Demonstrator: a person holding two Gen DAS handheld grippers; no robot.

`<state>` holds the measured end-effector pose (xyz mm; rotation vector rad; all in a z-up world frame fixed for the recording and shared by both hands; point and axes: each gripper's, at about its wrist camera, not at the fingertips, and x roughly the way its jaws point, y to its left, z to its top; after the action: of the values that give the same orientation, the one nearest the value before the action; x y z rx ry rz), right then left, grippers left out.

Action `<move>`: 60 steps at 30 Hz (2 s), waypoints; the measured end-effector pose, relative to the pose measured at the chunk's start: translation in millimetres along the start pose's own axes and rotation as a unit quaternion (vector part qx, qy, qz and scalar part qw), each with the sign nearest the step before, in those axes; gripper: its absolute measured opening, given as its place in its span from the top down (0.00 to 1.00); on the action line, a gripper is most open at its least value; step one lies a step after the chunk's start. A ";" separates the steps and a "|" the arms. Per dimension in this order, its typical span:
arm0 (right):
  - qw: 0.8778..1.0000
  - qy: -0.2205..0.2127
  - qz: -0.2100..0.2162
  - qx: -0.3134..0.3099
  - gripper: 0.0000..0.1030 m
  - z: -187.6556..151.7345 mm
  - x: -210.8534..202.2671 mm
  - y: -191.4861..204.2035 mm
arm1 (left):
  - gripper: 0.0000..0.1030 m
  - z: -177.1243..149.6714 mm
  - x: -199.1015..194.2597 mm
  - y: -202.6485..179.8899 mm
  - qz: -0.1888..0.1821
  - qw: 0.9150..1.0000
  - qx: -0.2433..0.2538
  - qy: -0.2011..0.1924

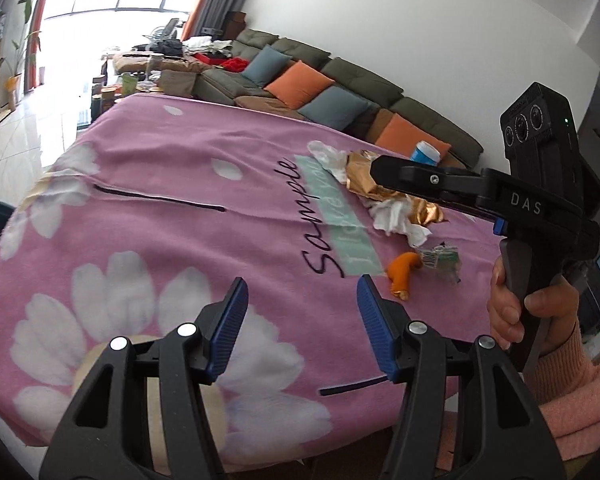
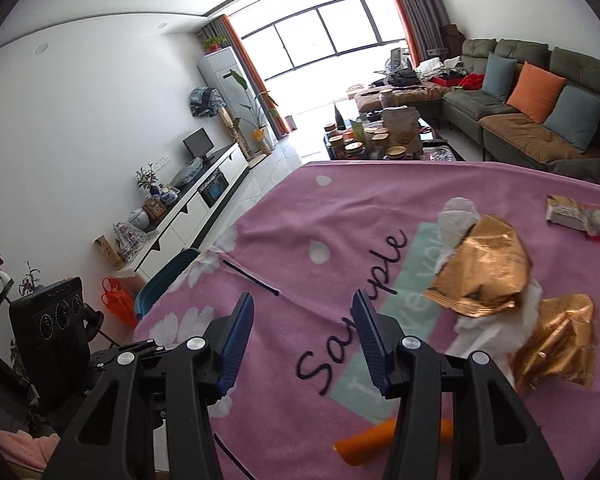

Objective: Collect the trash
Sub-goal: 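Return to the table and grasp the orange peel with the left gripper, then grasp the clear plastic wrapper with the right gripper while the left gripper holds the peel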

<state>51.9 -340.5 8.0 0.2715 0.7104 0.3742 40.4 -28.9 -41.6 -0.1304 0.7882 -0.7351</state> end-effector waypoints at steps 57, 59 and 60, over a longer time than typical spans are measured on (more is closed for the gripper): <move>0.998 0.039 -0.006 0.038 0.96 -75.8 -50.9 -64.2 | 0.86 2.2 24.8 -25.1 0.007 0.999 0.008 0.047; 0.999 0.037 0.005 0.032 0.96 -73.2 -49.0 -56.8 | 0.86 2.1 19.8 -21.4 0.013 0.999 0.005 0.041; 0.999 0.036 0.011 0.029 0.96 -71.9 -47.7 -52.8 | 0.86 2.0 16.7 -19.4 0.016 0.999 0.003 0.038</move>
<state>-17.2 -399.8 -35.8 0.3229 0.7900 0.3864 38.9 -54.6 -43.0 -0.0845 0.8594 -0.7151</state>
